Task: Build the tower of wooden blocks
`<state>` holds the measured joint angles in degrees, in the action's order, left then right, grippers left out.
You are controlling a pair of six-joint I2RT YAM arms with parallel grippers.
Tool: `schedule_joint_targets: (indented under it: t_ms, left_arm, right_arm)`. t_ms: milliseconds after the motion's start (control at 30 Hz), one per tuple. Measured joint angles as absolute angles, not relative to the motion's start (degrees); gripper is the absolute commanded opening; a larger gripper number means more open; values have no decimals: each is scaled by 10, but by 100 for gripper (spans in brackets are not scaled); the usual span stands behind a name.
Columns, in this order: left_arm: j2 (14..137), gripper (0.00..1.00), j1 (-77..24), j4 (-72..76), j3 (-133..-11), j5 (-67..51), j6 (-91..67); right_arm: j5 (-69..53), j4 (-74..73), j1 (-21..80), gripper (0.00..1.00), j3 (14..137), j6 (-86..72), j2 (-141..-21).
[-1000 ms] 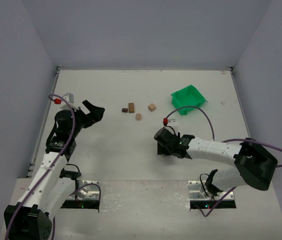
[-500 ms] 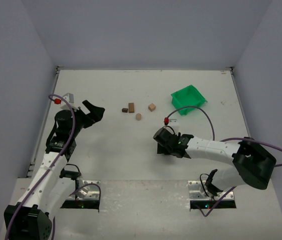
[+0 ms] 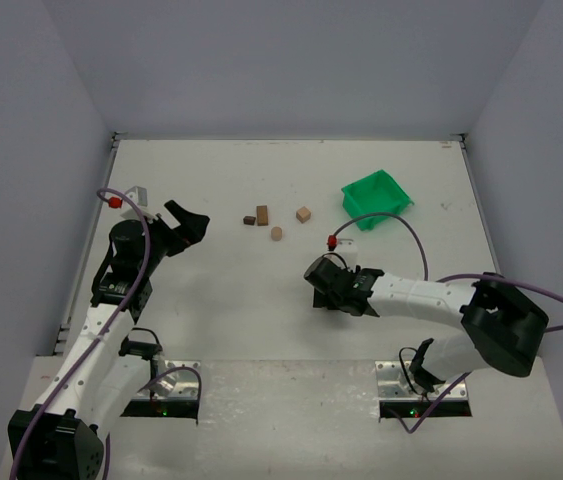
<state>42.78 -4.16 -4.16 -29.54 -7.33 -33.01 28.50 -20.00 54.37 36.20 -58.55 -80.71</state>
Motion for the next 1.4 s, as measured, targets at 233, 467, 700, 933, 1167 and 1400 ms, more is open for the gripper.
schedule_joint_targets:
  t_ms: [233, 467, 700, 933, 1167, 1400]
  left_arm:
    - [428, 100, -42, -42, -295, -74, -330]
    - [427, 100, -42, -42, -295, -74, -330]
    - [427, 100, -42, -42, -295, -74, -330]
    - [427, 100, -42, -42, -295, -76, -330]
    - [426, 100, -42, -42, -295, -77, -330]
    - [422, 100, -42, -42, -295, -77, -330]
  right_arm:
    - [286, -201, 547, 50, 369, -590, -815]
    - [297, -214, 553, 52, 381, -600, -826]
    - [312, -228, 558, 52, 386, -622, -833]
    - [316, -232, 564, 54, 386, -634, -841]
    - [318, -232, 565, 55, 389, -637, -843]
    - [325, -233, 565, 55, 395, -640, -850]
